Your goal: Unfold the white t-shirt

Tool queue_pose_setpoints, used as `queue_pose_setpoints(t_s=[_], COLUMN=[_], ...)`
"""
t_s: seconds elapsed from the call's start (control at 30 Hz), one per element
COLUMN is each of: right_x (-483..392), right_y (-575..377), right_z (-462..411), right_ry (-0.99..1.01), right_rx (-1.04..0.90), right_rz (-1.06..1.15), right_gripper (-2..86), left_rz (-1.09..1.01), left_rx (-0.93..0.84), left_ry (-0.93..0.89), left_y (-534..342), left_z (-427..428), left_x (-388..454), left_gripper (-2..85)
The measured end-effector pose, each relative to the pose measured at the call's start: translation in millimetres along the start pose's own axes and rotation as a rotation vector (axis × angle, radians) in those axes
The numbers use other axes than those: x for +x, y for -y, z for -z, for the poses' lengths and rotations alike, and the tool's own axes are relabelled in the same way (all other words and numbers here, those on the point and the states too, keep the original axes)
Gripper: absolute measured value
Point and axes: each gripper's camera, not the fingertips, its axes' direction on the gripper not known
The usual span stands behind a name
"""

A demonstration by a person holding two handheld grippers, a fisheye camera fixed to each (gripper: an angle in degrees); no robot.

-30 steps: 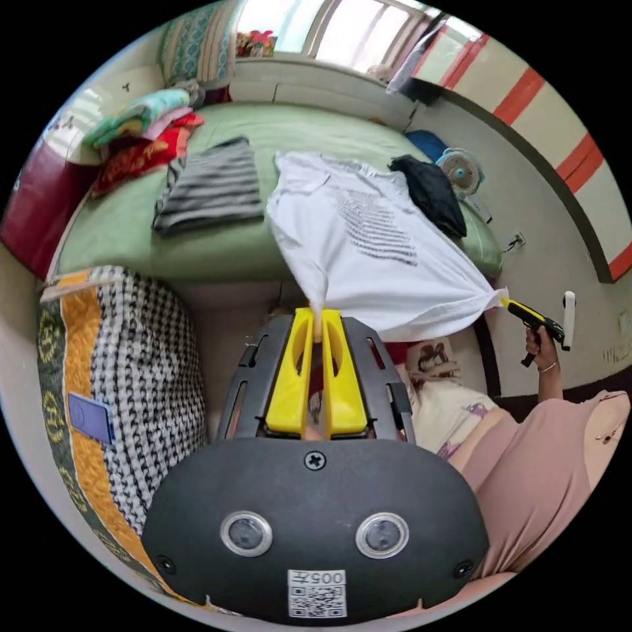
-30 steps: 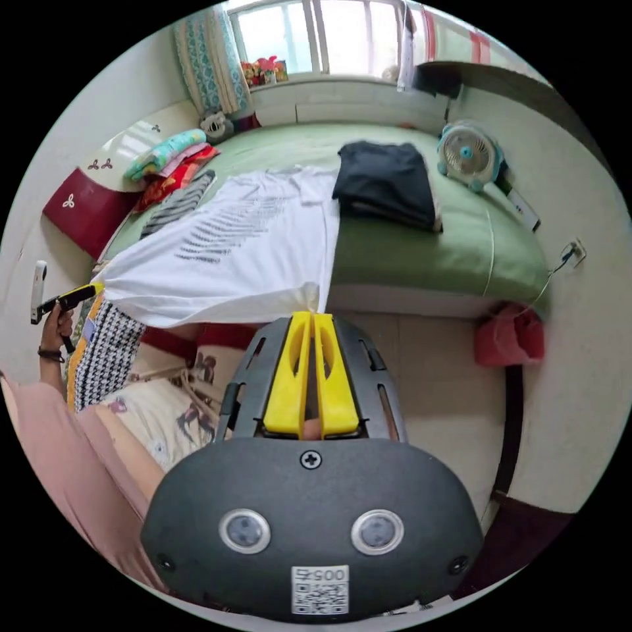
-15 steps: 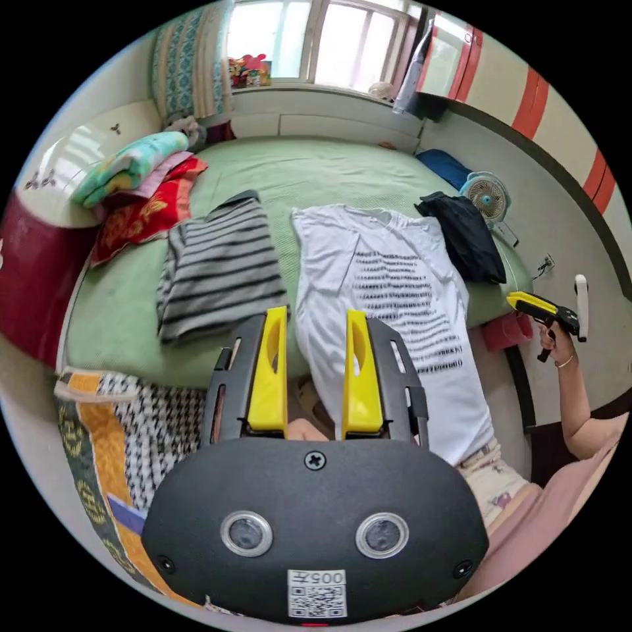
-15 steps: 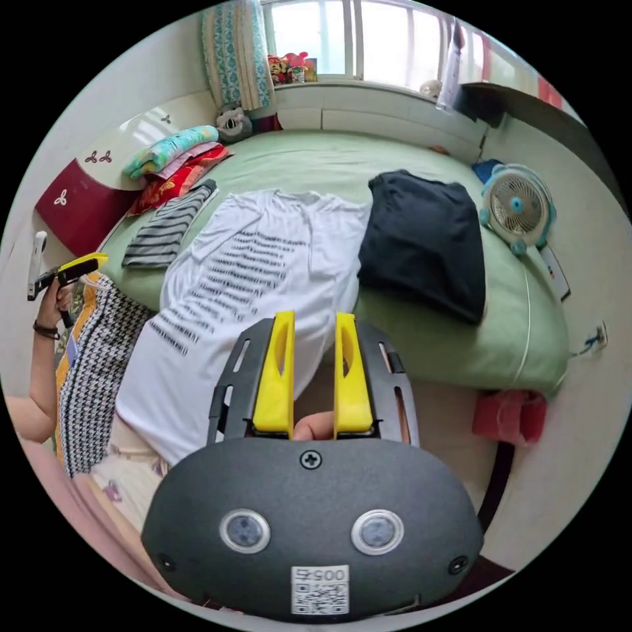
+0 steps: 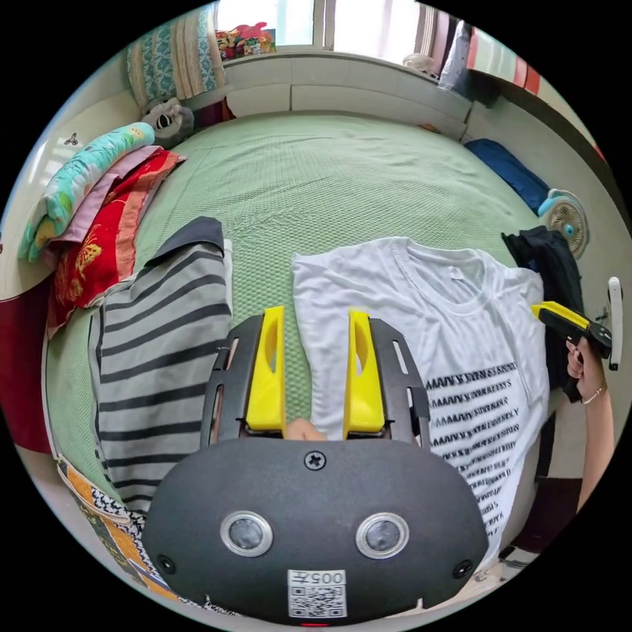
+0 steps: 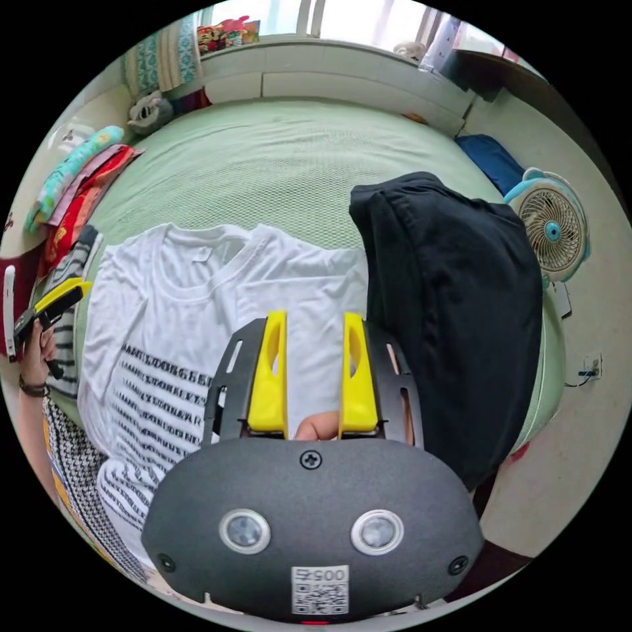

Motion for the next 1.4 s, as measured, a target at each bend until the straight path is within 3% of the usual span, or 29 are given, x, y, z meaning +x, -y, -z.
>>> queue_pose_setpoints(t_s=[0.17, 0.33, 0.43, 0.67, 0.83, 1.0, 1.07, 1.23, 1.4], right_x=[-14.3, -23.6, -29.1, -53.9, -70.3, -68.1, -68.3, -101.9, -123.4], right_y=[17.6, 23.8, 38.5, 109.3, 137.6, 110.9, 87.6, 56.8, 57.4], right_z=[-40.6, -49.1, -54.9, -63.3, -76.1, -53.7, -39.1, -42.3, -75.1], right_ry=[-0.081, -0.044, -0.045, 0.033, 0.057, 0.064, 0.153, 0.203, 0.096], right_rx=[-0.018, 0.037, 0.046, 0.066, 0.007, 0.148, 0.202, 0.177, 0.093], right_rz=[0.026, 0.023, 0.028, 0.002, -0.031, 0.078, 0.138, 0.266, 0.265], right_gripper=[8.8, -0.3, -1.1, -1.1, 2.3, 5.3, 6.3, 7.8, 6.7], left_rz=[-0.022, -0.039, -0.03, 0.032, 0.065, 0.013, -0.057, -0.183, -0.138], left_rx=[0.022, 0.067, 0.08, 0.148, 0.018, 0.134, 0.107, 0.048, -0.014], left_ry=[0.079, 0.028, 0.119, 0.189, 0.193, 0.135, 0.086, -0.02, -0.013], left_y=[10.5, 17.0, 28.7, 69.4, 89.7, 72.9, 66.6, 46.1, 43.6], left_z=[-37.4, -45.1, -43.6, -35.0, -65.1, -40.5, -38.0, -58.7, -93.7], left_x=[11.0, 8.5, 5.3, -21.6, -37.7, -43.0, -34.4, 4.0, 10.7], left_gripper=[12.8, 3.8, 2.7, 2.7, 5.9, 8.4, 9.9, 13.0, 11.6])
